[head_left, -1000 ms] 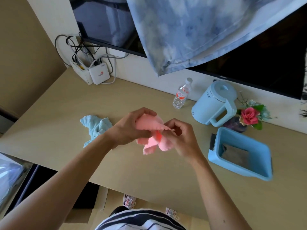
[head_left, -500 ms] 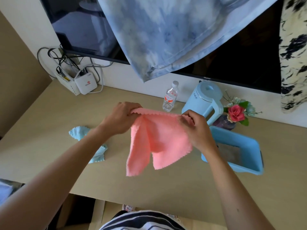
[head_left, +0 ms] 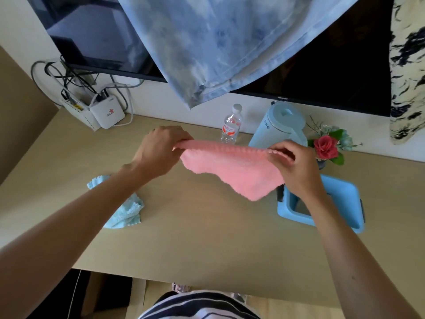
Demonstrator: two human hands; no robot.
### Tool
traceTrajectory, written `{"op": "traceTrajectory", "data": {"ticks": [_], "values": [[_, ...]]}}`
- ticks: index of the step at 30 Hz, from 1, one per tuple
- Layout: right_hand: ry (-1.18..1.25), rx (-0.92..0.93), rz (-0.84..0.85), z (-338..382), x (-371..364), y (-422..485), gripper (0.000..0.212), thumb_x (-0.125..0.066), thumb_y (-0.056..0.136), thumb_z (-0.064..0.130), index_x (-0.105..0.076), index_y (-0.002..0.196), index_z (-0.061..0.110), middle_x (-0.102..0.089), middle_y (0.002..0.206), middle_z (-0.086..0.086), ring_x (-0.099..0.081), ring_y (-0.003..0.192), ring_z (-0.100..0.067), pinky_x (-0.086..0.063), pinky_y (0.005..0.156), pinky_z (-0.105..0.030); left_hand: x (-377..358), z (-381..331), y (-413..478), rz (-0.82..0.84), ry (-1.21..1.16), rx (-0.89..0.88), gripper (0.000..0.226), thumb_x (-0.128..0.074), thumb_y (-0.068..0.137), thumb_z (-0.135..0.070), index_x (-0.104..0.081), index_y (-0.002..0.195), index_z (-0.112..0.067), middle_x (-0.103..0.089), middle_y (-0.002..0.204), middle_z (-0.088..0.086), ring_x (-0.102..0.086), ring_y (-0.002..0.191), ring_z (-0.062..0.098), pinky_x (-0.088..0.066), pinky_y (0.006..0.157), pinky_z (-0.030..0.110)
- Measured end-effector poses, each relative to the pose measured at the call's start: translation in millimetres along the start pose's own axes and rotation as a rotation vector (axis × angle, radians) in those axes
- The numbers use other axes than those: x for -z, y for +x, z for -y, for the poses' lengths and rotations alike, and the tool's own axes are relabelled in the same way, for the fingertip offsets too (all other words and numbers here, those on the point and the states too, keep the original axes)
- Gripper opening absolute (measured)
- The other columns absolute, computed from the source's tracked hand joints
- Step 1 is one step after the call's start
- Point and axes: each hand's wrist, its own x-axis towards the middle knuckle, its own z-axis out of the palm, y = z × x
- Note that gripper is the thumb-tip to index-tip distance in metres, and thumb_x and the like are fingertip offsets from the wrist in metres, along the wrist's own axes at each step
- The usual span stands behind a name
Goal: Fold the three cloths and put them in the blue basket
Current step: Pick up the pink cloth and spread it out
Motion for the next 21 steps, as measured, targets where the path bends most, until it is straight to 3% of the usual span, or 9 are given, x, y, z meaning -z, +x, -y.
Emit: {"op": "traceTrajectory", "data": {"ticks": [3, 6, 9, 11, 14, 16, 18, 21], "values": [[0.05, -0.045, 0.085, -11, -3, -21, 0.009, -0.08, 0.081, 0.007, -0.071, 0.085, 0.009, -0.067, 0.071, 0.016, -0.06, 0.069, 0.006, -0.04, 0.063, -0.006, -2, 6, -21, 0.072, -0.008, -0.124, 0.027, -0.062, 0.077, -0.005, -0.075, 0.097, -0.017, -0.069, 0.089, -0.001, -0.064, 0.08, 0.025, -0.053, 0.068, 0.038], [0.062, -0.116, 0.292, -28, -21, -52, 0.018, -0.085, 0.074, 0.015, -0.07, 0.081, 0.023, -0.07, 0.075, 0.021, -0.063, 0.067, 0.004, -0.041, 0.059, -0.007, -22, 16, -55, 0.177, -0.008, -0.173, 0.025, -0.059, 0.079, -0.013, -0.077, 0.097, -0.017, -0.069, 0.09, 0.001, -0.065, 0.08, 0.026, -0.053, 0.07, 0.035], [0.004, -0.186, 0.565, -51, -52, -89, 0.022, -0.084, 0.076, 0.013, -0.071, 0.087, 0.027, -0.069, 0.079, 0.013, -0.064, 0.073, -0.003, -0.045, 0.067, -0.015, -61, 30, -98, 0.366, -0.002, -0.084, 0.026, -0.059, 0.079, -0.016, -0.077, 0.096, -0.024, -0.07, 0.093, -0.004, -0.068, 0.083, 0.024, -0.056, 0.071, 0.037], [-0.058, -0.249, 0.708, -66, -72, -115, 0.025, -0.08, 0.076, 0.009, -0.073, 0.092, 0.027, -0.066, 0.083, 0.013, -0.061, 0.074, -0.004, -0.047, 0.069, -0.021, -84, 35, -123, 0.517, 0.007, 0.0, 0.025, -0.066, 0.08, -0.014, -0.076, 0.098, -0.029, -0.071, 0.096, -0.008, -0.068, 0.09, 0.021, -0.056, 0.08, 0.038], [-0.125, -0.365, 0.859, -78, -93, -145, 0.026, -0.074, 0.079, 0.007, -0.074, 0.1, 0.023, -0.067, 0.091, 0.013, -0.063, 0.082, -0.006, -0.052, 0.077, -0.029, -106, 35, -151, 0.639, -0.005, 0.089, 0.019, -0.069, 0.087, -0.02, -0.072, 0.102, -0.03, -0.072, 0.102, -0.011, -0.067, 0.097, 0.015, -0.049, 0.09, 0.029], [-0.133, -0.422, 0.9, -84, -100, -155, 0.027, -0.071, 0.082, 0.005, -0.074, 0.104, 0.02, -0.069, 0.097, 0.011, -0.065, 0.088, -0.009, -0.054, 0.082, -0.03, -115, 36, -163, 0.701, -0.019, 0.137, 0.012, -0.067, 0.09, -0.026, -0.07, 0.101, -0.031, -0.072, 0.098, -0.013, -0.065, 0.095, 0.012, -0.049, 0.087, 0.029], [-0.125, -0.456, 0.897, -90, -103, -157, 0.028, -0.068, 0.084, 0.004, -0.074, 0.108, 0.019, -0.069, 0.099, 0.012, -0.066, 0.091, -0.006, -0.053, 0.083, -0.023, -119, 39, -167, 0.73, -0.075, 0.195, 0.009, -0.069, 0.09, -0.029, -0.072, 0.097, -0.032, -0.073, 0.093, -0.015, -0.065, 0.087, 0.007, -0.052, 0.084, 0.031], [-0.086, -0.486, 0.809, -105, -105, -153, 0.023, -0.068, 0.089, 0.01, -0.073, 0.111, 0.016, -0.071, 0.102, 0.009, -0.066, 0.093, -0.004, -0.053, 0.082, -0.02, -125, 47, -164, 0.674, -0.221, 0.282, 0.009, -0.074, 0.087, -0.022, -0.078, 0.094, -0.026, -0.077, 0.092, -0.012, -0.067, 0.081, 0.003, -0.056, 0.081, 0.032]]}}
